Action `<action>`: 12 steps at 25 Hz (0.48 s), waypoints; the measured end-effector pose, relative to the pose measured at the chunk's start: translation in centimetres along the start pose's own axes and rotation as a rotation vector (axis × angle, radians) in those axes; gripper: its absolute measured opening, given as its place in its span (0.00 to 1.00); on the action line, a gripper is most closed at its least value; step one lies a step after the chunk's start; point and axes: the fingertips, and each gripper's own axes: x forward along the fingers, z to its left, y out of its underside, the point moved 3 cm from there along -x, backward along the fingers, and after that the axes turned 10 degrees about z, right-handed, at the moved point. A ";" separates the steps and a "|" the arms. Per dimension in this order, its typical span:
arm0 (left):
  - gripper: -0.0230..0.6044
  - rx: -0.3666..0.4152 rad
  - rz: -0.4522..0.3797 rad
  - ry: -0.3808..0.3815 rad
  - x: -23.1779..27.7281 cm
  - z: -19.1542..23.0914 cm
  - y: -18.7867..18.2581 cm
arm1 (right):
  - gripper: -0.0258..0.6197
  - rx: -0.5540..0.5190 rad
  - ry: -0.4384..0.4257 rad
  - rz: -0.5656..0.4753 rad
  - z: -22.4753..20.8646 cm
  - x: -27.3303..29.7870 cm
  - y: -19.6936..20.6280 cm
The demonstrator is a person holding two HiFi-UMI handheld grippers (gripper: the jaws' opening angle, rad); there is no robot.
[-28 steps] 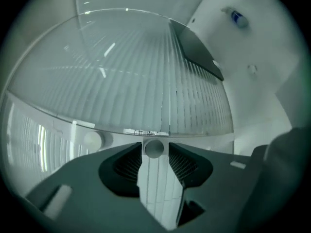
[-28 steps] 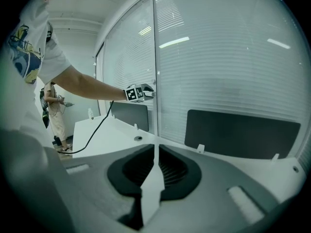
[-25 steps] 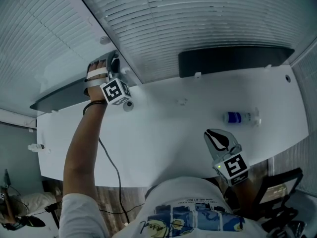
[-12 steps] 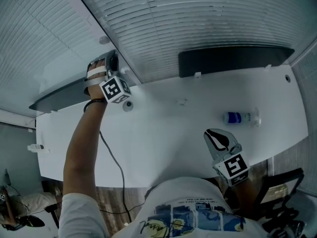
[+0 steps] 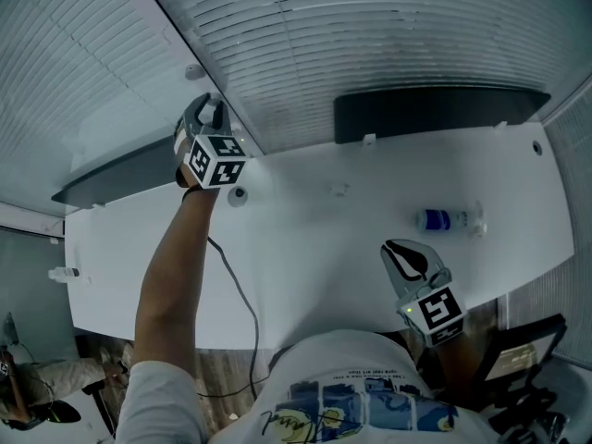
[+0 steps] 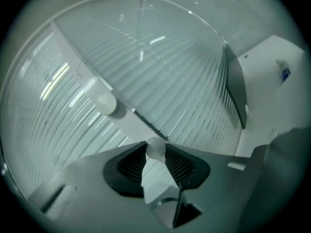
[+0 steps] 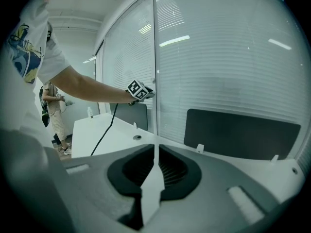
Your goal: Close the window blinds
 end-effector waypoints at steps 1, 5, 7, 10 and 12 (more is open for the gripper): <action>0.23 -0.080 -0.001 0.016 -0.1 0.1 0.0 | 0.07 0.001 -0.001 0.003 0.0 0.1 0.3; 0.23 -0.381 -0.009 0.068 -0.4 0.7 0.1 | 0.07 0.022 -0.013 -0.013 0.2 -0.1 -0.3; 0.23 -0.491 -0.011 0.086 -0.4 0.8 0.2 | 0.07 0.021 -0.008 -0.012 0.2 -0.1 -0.8; 0.23 -0.619 -0.012 0.113 -0.4 1.1 0.3 | 0.07 0.002 -0.001 -0.004 0.0 0.0 -0.4; 0.23 -0.695 -0.016 0.136 -0.5 1.1 0.3 | 0.07 0.016 -0.008 -0.009 0.0 0.0 -0.1</action>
